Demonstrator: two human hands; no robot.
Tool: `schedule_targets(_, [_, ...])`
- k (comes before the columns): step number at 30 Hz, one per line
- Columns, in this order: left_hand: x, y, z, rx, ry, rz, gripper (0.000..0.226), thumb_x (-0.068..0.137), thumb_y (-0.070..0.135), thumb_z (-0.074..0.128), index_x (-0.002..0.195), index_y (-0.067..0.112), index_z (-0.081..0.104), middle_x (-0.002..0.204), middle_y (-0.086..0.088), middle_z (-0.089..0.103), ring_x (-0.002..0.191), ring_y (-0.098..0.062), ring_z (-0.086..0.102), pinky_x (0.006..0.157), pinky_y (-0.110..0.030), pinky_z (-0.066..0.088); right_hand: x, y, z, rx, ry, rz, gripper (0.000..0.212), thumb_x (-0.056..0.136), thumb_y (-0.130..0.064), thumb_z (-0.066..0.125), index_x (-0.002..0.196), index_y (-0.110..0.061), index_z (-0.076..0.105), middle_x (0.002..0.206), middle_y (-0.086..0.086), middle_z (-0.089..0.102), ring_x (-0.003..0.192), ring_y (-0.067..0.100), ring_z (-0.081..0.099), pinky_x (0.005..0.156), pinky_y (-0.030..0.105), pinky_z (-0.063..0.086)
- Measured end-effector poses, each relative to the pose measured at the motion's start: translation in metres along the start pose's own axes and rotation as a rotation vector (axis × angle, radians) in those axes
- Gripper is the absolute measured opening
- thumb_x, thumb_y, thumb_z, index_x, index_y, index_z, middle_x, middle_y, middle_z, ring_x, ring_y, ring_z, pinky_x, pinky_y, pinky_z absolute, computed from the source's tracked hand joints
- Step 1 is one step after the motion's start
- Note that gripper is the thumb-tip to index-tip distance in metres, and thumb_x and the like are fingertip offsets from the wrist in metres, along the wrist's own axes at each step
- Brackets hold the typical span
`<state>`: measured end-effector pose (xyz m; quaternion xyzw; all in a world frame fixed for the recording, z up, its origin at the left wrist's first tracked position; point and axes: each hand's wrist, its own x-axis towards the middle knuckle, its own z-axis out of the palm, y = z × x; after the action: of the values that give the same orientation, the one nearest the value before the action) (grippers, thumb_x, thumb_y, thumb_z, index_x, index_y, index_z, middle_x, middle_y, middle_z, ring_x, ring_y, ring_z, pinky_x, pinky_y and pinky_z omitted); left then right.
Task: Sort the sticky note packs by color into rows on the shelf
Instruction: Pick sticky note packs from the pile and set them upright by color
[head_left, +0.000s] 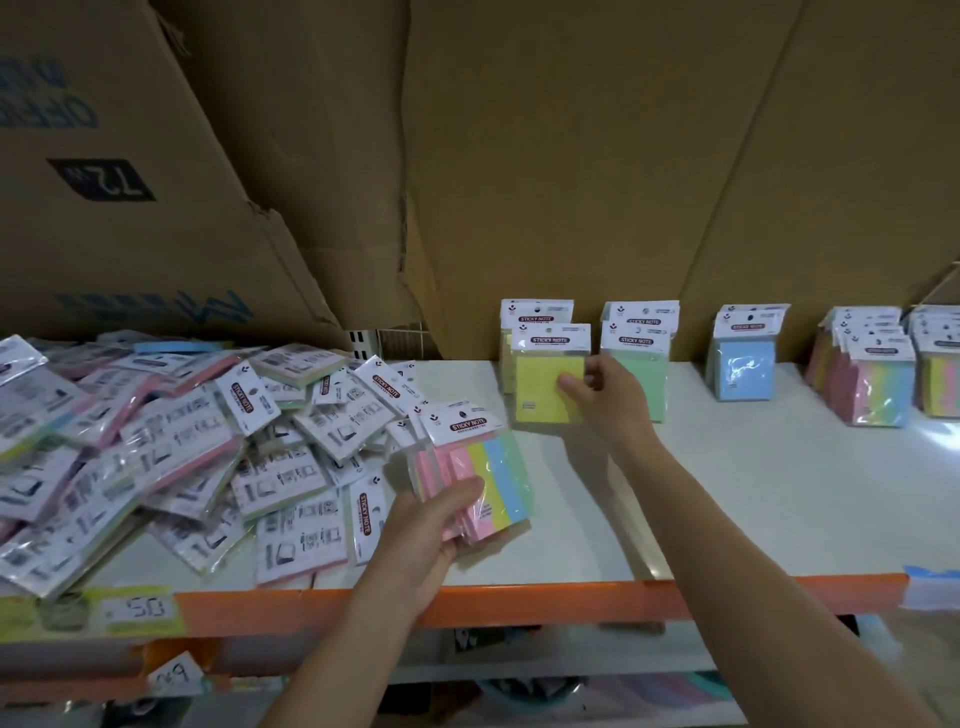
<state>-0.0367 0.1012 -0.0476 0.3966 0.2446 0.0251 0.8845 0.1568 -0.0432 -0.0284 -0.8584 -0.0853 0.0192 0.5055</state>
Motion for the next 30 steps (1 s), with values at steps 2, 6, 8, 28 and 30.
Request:
schedule_targets(2, [-0.002, 0.0, 0.0, -0.01, -0.021, -0.011, 0.052, 0.067, 0.004, 0.075, 0.116, 0.006, 0.06, 0.108, -0.021, 0.073, 0.094, -0.038, 0.072, 0.066, -0.052, 0.059, 0.012, -0.003, 0.012, -0.1, 0.022, -0.044, 0.019, 0.089, -0.018, 0.071, 0.097, -0.006, 0.06, 0.084, 0.002, 0.056, 0.078, 0.019, 0.051, 0.061, 0.024, 0.029])
schedule_targets(6, [-0.005, -0.001, -0.003, 0.078, -0.036, -0.009, 0.053, 0.068, 0.009, 0.074, 0.12, 0.008, 0.062, 0.112, -0.02, 0.072, 0.102, -0.04, 0.069, 0.079, -0.057, 0.058, 0.024, -0.005, 0.029, -0.251, 0.07, -0.03, 0.025, 0.091, -0.02, 0.069, 0.1, -0.002, 0.054, 0.099, 0.017, 0.06, 0.09, 0.032, 0.056, 0.069, 0.031, 0.031])
schedule_targets(8, [-0.004, -0.002, -0.005, 0.096, -0.021, -0.006, 0.054, 0.068, 0.01, 0.075, 0.12, 0.008, 0.061, 0.113, -0.02, 0.072, 0.106, -0.041, 0.067, 0.092, -0.064, 0.05, 0.026, -0.006, 0.034, -0.281, 0.083, 0.012, 0.031, 0.091, -0.02, 0.067, 0.108, 0.001, 0.053, 0.11, 0.021, 0.061, 0.102, 0.037, 0.058, 0.075, 0.036, 0.038])
schedule_targets(28, [0.011, -0.036, 0.051, 0.221, -0.237, -0.109, 0.035, 0.085, 0.032, 0.066, 0.118, 0.017, 0.065, 0.105, -0.011, 0.076, 0.092, -0.027, 0.074, 0.066, -0.039, 0.062, -0.131, 0.03, -0.066, 0.197, -0.186, 0.108, 0.014, 0.093, -0.02, 0.068, 0.079, -0.02, 0.063, 0.062, -0.013, 0.054, 0.059, 0.005, 0.047, 0.056, 0.021, 0.036])
schedule_targets(30, [0.01, -0.046, 0.069, 0.158, -0.275, -0.163, 0.026, 0.093, 0.019, 0.056, 0.117, 0.012, 0.063, 0.104, -0.018, 0.075, 0.09, -0.032, 0.074, 0.065, -0.044, 0.061, -0.134, 0.043, -0.086, 0.256, -0.124, 0.147, 0.02, 0.094, -0.021, 0.067, 0.074, -0.021, 0.062, 0.061, -0.008, 0.048, 0.06, 0.01, 0.043, 0.056, 0.027, 0.033])
